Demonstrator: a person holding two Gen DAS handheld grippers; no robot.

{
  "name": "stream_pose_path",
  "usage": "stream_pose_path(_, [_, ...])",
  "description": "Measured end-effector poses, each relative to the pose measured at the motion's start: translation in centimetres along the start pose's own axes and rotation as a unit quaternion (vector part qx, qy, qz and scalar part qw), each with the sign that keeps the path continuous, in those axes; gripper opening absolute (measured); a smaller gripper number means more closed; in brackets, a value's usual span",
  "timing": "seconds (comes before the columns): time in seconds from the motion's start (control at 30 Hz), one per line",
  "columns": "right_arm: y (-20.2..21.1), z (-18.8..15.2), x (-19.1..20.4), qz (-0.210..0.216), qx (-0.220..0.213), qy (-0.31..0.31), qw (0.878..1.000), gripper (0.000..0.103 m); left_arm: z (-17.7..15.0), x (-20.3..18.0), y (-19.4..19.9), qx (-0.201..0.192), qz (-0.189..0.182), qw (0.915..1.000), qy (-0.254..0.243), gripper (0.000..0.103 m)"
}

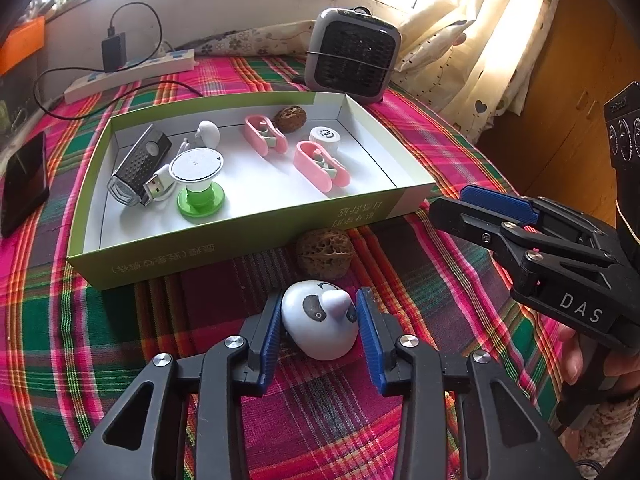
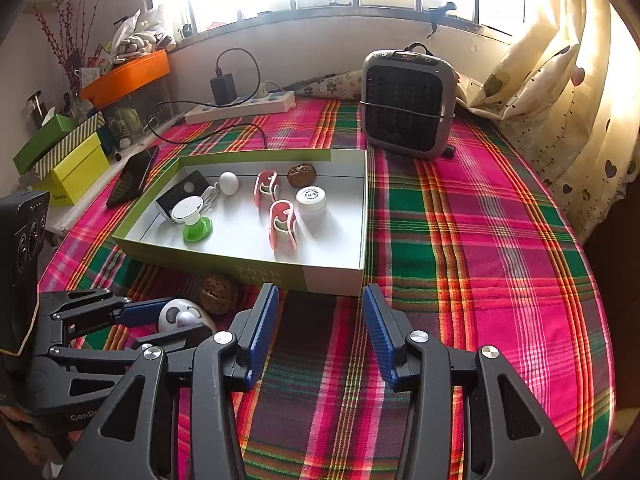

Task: Organize objects
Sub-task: 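Close the left tool on the white panda-face toy, then move the right tool down to the brown walnut while the left tool holds the panda toy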

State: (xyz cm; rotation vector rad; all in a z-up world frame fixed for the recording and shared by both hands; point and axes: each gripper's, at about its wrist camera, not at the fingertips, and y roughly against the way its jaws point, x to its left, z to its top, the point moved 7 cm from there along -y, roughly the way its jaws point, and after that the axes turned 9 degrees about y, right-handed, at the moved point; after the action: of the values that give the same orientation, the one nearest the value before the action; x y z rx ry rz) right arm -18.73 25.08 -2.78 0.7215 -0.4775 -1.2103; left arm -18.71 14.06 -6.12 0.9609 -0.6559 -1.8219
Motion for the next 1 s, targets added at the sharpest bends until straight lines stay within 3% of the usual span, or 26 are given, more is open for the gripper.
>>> stream_pose_path(0.23, [-0.2, -0.1, 0.4, 0.002, 0.004, 0.001, 1.0, 0.045, 0.1, 0.4, 0.2, -0.004, -0.005, 1.0, 0.007, 0.032])
stream_pose_path(1.0, [-0.8, 0.0, 2.5, 0.016, 0.014, 0.013, 1.0, 0.045, 0.3, 3.2, 1.7, -0.03, 0.027, 0.9988, 0.026, 0.029])
